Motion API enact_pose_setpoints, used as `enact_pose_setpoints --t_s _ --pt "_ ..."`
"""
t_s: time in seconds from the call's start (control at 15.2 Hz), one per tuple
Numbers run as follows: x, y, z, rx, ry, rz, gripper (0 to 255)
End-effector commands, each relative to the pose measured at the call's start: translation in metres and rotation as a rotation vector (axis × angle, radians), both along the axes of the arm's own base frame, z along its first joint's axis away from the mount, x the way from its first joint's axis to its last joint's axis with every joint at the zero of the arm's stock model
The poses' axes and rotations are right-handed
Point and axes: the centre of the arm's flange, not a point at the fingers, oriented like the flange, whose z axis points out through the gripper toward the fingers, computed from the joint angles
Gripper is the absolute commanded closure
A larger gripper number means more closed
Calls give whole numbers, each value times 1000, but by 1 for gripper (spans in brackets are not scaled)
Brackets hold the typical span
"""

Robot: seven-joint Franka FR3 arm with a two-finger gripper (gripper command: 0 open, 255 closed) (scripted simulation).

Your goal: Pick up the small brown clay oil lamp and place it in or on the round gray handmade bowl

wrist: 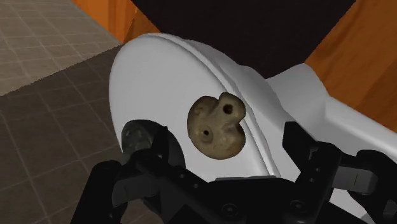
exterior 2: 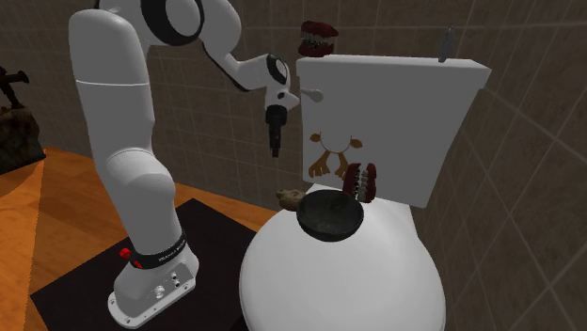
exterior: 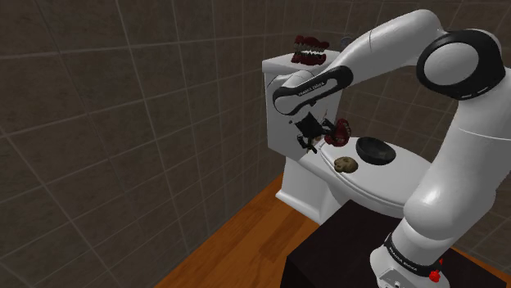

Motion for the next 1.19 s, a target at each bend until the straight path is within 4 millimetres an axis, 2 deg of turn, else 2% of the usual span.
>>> enact_pose_setpoints --t_s 0.0,0.2,0.26,0.33,0.53,0.73,1.12 --pt "12 -47 -46 31 92 9 0" --pt "19 -80 -81 -56 157 -82 0" --pt "22 -18 -45 -426 -150 -356 0" --pt "22 -18 -45 -426 -150 -356 0" --pt "13 7 -110 -333 140 13 0" --pt "-25 32 -164 -227 426 382 0" --pt "-42 13 -172 -226 430 388 0"
